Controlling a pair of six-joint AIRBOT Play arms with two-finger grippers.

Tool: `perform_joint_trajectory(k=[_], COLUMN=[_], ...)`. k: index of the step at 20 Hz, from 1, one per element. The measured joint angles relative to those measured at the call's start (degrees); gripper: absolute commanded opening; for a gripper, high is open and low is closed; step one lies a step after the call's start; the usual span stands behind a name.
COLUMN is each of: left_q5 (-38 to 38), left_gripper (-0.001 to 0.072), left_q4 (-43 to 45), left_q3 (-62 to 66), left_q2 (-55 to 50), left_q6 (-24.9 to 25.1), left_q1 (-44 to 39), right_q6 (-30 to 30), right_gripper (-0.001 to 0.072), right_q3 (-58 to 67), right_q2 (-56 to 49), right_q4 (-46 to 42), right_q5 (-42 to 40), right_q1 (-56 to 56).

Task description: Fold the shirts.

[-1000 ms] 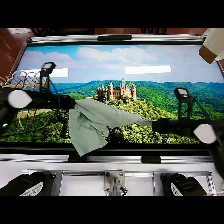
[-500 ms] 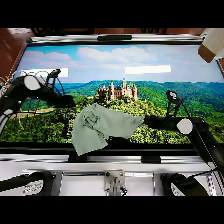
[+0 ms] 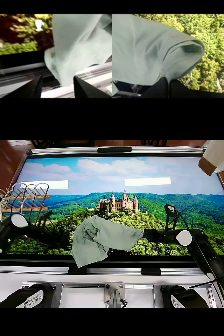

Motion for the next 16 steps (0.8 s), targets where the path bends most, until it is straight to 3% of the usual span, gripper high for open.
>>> perform_joint_trajectory(k=[3, 4, 5, 11, 16], left_q5=[5.11, 6.99, 8.76, 11.45, 3.52], left_gripper=[0.0451, 0.0294, 0.0061, 0.0037, 0.0037], left_q4=[-3.56, -4.37, -4.98, -3.15, 12.17], left_q3=[-5.88, -6.93, -7.63, -2.86, 24.35], left_q2=[-0.13, -0.44, -0.85, -1.27, 3.89], left_q6=[1.03, 1.22, 1.44, 4.2, 3.52], left_q1=[-2.73, -4.0, -5.09, -5.25, 4.42], right_q6=[-0.04, -0.04, -0.07, -1.44, -2.47], right_gripper=[0.0072, 0.0072, 0.0072, 0.0071, 0.0071], right_q3=[0.0, 0.0, 0.0, 2.62, 18.69], right_q2=[0.0, 0.0, 0.0, 0.0, 1.38], right_q4=[0.11, 0.11, 0.11, -3.3, -20.92], right_q5=[0.2, 0.2, 0.2, 1.62, 5.18], right_q1=[0.0, 0.0, 0.0, 0.0, 0.0])
